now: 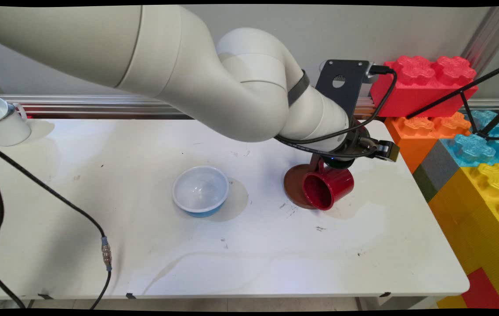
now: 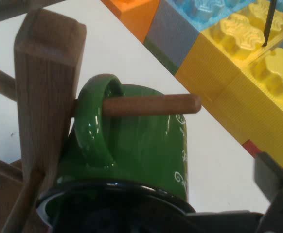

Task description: pick up the green mug from the rack, then place the picked object on the table

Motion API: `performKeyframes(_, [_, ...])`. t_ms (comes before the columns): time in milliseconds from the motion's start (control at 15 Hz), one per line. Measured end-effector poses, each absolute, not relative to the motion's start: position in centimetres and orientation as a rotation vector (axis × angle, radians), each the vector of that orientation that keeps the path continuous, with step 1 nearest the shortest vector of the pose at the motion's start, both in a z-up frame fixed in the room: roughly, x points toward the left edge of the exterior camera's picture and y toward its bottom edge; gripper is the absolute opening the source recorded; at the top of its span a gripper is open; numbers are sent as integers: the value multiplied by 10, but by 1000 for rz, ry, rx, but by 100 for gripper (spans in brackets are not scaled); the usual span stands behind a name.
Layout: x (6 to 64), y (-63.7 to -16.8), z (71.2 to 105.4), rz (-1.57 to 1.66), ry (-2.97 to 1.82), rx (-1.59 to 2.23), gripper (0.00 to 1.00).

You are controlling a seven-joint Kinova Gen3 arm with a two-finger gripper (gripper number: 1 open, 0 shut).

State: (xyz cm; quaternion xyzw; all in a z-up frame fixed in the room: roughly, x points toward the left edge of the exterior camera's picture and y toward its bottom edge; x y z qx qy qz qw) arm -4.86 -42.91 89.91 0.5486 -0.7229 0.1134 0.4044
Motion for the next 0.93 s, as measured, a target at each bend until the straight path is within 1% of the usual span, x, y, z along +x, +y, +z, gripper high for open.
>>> performKeyframes(67, [-48,-429,898,286,-1821,1385,0])
performKeyframes(933, [-37,-422,894,278,-1820,1384,0])
